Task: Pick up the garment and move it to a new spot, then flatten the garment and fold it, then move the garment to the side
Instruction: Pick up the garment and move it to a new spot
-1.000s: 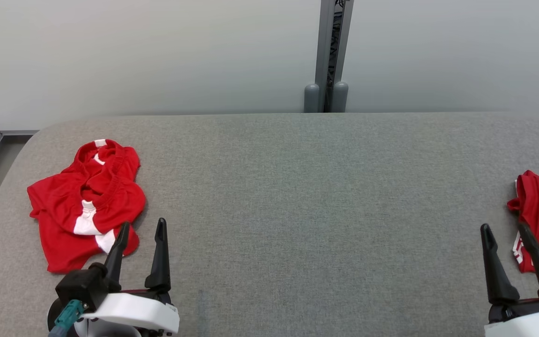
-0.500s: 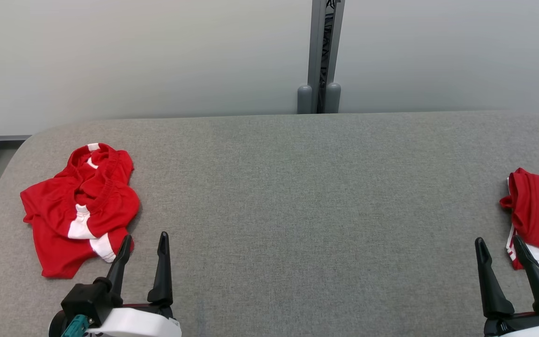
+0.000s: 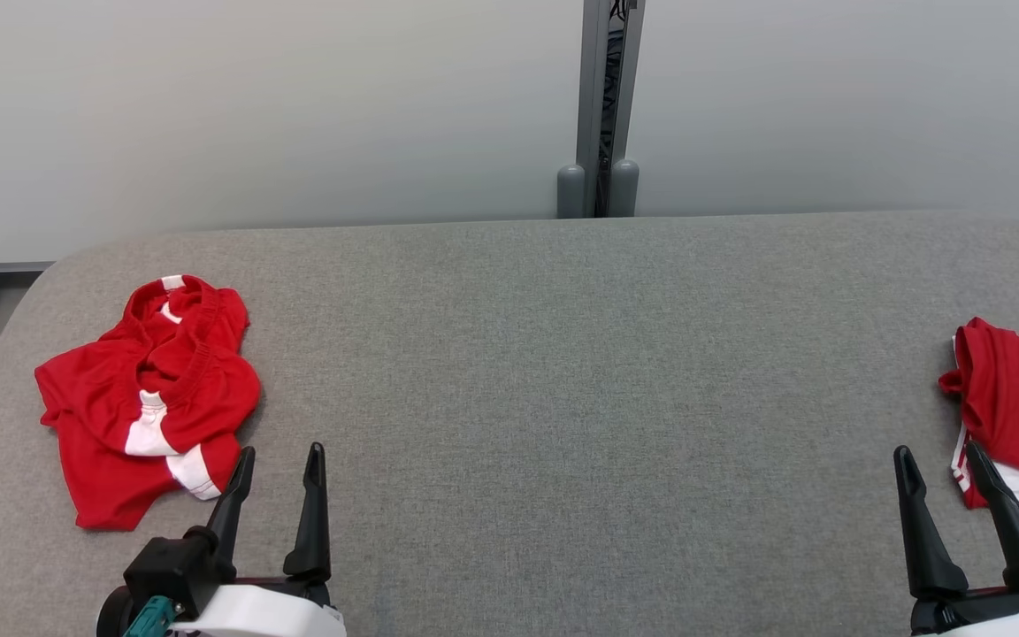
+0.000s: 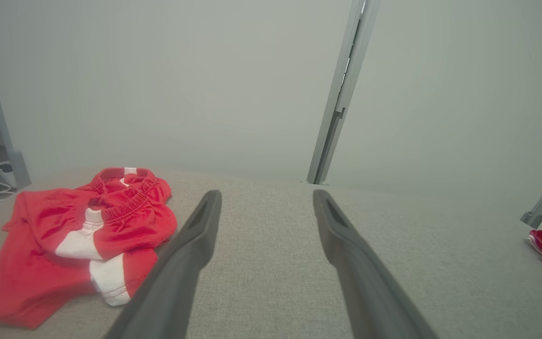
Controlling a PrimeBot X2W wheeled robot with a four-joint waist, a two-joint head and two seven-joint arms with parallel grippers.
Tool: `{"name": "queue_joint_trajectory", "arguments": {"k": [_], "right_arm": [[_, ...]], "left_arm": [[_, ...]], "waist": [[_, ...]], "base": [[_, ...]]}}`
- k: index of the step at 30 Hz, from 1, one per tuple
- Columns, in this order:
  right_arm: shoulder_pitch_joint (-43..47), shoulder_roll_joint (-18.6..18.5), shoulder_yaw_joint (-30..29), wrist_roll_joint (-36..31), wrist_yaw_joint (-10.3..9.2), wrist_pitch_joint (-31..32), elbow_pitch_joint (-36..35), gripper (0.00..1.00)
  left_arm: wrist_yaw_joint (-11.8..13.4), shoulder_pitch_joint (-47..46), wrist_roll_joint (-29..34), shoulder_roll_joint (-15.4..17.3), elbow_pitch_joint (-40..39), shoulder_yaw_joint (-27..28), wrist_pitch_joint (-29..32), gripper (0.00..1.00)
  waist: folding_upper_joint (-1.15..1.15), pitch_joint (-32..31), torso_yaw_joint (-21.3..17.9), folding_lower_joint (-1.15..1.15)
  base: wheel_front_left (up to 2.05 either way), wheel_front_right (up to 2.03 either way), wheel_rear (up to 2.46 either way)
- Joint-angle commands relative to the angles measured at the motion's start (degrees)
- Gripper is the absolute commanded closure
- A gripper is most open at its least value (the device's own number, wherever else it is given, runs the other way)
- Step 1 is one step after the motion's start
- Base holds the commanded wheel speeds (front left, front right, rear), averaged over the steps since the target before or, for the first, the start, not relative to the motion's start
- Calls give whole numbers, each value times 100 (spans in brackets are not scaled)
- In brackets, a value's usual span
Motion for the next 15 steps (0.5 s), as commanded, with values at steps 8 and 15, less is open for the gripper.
{"name": "queue_joint_trajectory", "arguments": {"k": [8, 15], "right_arm": [[22, 8, 5, -26, -1, -15, -18, 0], [-15, 22, 27, 6, -1, -22, 46, 0]], "left_arm": [[-103, -87, 109, -27, 68, 77, -23, 0], [-144, -145, 140, -43, 107, 79, -23, 0]], "waist": [[0, 14, 19, 0], [0, 1, 100, 0]], "base": [[0, 0, 0], [0, 0, 0]]}}
